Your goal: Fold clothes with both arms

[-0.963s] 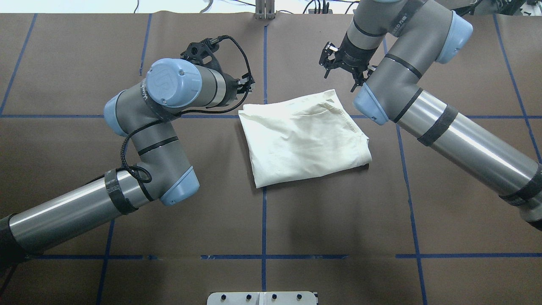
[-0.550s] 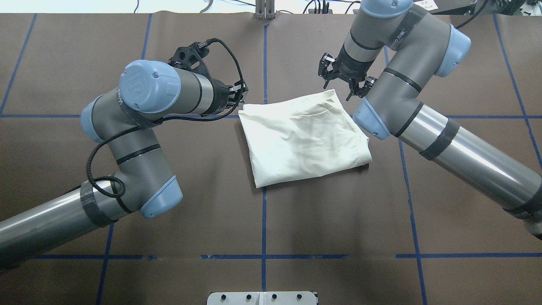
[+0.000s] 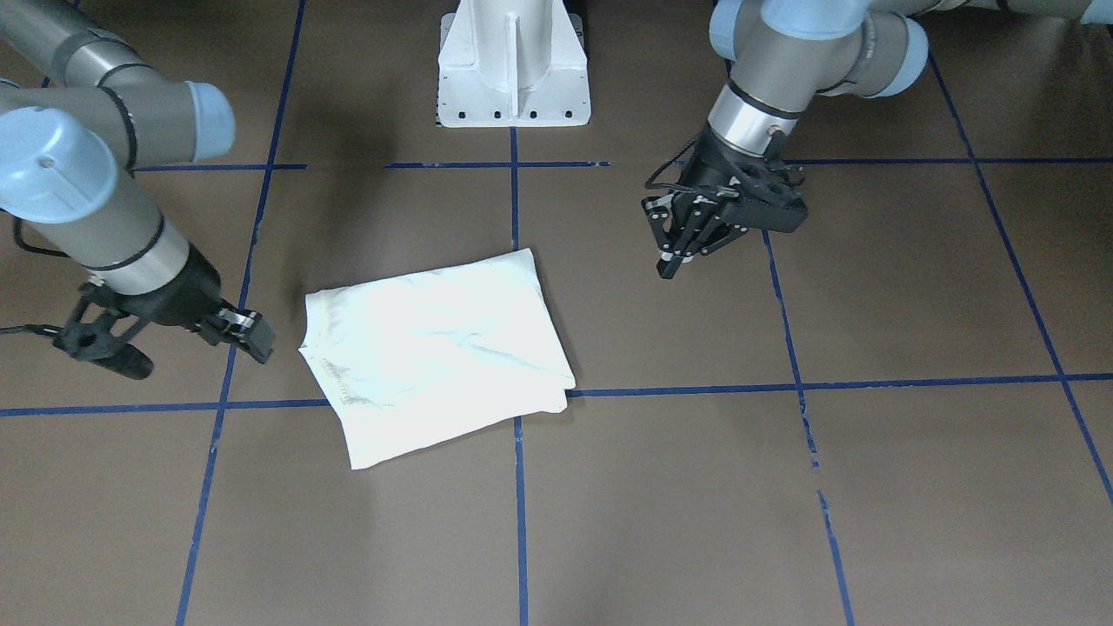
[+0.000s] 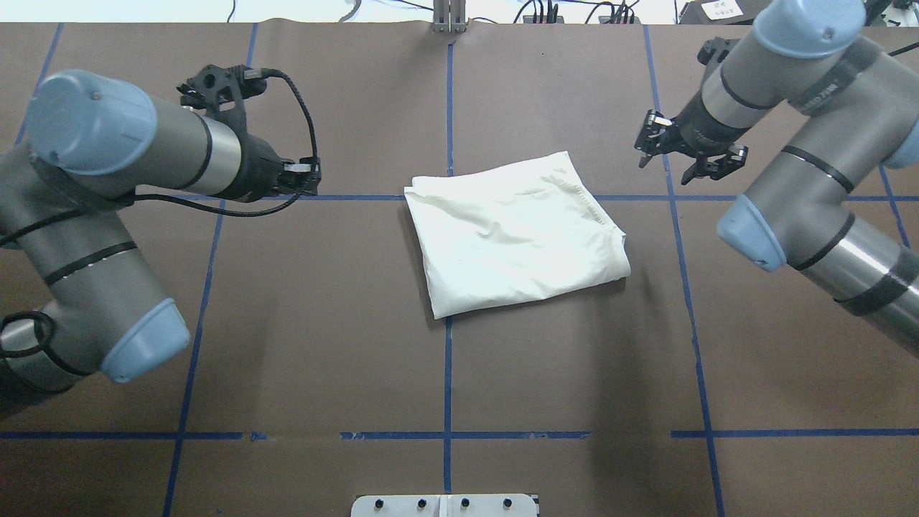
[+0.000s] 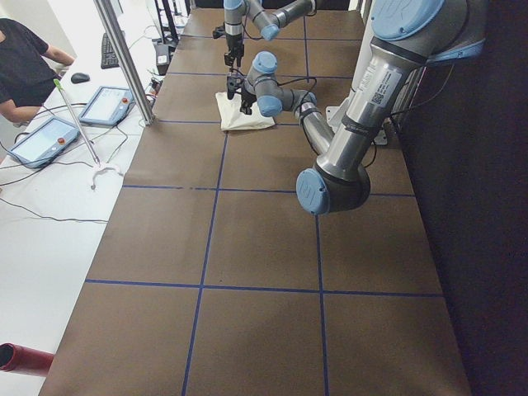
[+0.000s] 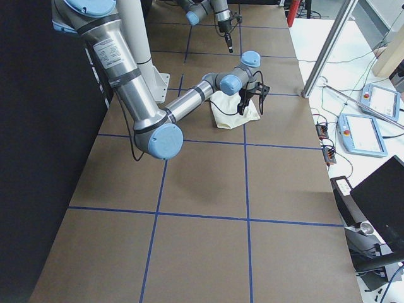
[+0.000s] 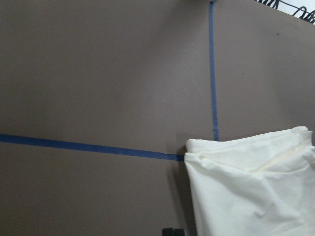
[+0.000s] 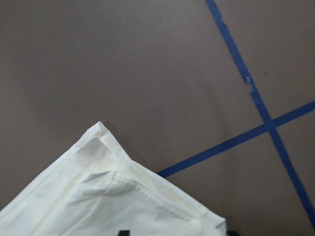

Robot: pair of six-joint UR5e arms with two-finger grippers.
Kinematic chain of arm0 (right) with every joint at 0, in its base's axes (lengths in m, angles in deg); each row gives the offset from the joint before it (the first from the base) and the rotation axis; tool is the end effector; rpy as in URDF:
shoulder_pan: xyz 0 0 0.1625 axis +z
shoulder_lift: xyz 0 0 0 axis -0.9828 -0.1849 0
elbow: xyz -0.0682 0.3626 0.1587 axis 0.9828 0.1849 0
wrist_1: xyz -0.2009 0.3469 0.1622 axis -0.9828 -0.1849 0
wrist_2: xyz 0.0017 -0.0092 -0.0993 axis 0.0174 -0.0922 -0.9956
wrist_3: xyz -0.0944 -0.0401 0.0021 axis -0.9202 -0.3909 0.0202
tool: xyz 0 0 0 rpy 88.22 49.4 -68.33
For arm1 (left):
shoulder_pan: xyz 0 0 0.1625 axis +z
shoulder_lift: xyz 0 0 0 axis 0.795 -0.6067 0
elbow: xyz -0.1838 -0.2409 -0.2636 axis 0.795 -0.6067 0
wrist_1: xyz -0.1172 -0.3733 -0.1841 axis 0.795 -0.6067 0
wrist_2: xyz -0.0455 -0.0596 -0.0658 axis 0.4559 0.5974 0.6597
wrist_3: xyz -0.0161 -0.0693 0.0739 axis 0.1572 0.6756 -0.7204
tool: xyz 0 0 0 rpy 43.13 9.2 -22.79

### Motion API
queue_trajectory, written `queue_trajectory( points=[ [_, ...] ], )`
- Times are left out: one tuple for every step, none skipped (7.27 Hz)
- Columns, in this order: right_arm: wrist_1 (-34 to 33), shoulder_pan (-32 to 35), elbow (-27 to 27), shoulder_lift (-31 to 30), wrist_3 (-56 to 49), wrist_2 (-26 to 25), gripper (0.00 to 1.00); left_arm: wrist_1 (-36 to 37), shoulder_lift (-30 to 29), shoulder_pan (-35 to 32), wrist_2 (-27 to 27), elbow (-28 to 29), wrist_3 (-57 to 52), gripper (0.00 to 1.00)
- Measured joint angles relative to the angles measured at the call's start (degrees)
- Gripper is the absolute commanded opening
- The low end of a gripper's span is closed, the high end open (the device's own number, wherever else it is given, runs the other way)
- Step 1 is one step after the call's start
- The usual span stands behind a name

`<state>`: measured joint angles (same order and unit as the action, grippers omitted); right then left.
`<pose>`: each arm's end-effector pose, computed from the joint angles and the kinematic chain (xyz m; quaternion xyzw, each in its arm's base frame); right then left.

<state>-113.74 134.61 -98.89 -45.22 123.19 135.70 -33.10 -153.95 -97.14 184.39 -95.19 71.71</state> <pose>-0.2973 -0.5639 0.3400 -0.0336 -0.3972 0.1821 0.8989 0.3544 -0.4835 0.2135 0.1465 0.5018 -0.0679 0.8498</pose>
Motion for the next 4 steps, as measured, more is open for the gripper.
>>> queue_trajectory(
  points=[
    [0.0, 3.43, -2.44, -5.61, -7.62, 1.08, 0.73, 0.49, 4.64, -5.58, 5.89, -1.08, -9.21, 0.0],
    [0.06, 7.22, -3.96, -10.97, -16.13, 2.76, 0.8, 0.79, 9.33, -11.73, 10.9, -1.47, -19.68, 0.01],
    [-0.15, 11.82, -5.02, -16.18, -26.7, 4.28, 1.0, 2.19, 13.06, -19.08, 13.82, -0.76, -30.91, 0.12],
    [-0.77, 16.21, -5.79, -20.12, -35.72, 5.12, 1.0, 4.48, 15.81, -25.96, 15.14, 0.84, -41.71, 0.4]
  ],
)
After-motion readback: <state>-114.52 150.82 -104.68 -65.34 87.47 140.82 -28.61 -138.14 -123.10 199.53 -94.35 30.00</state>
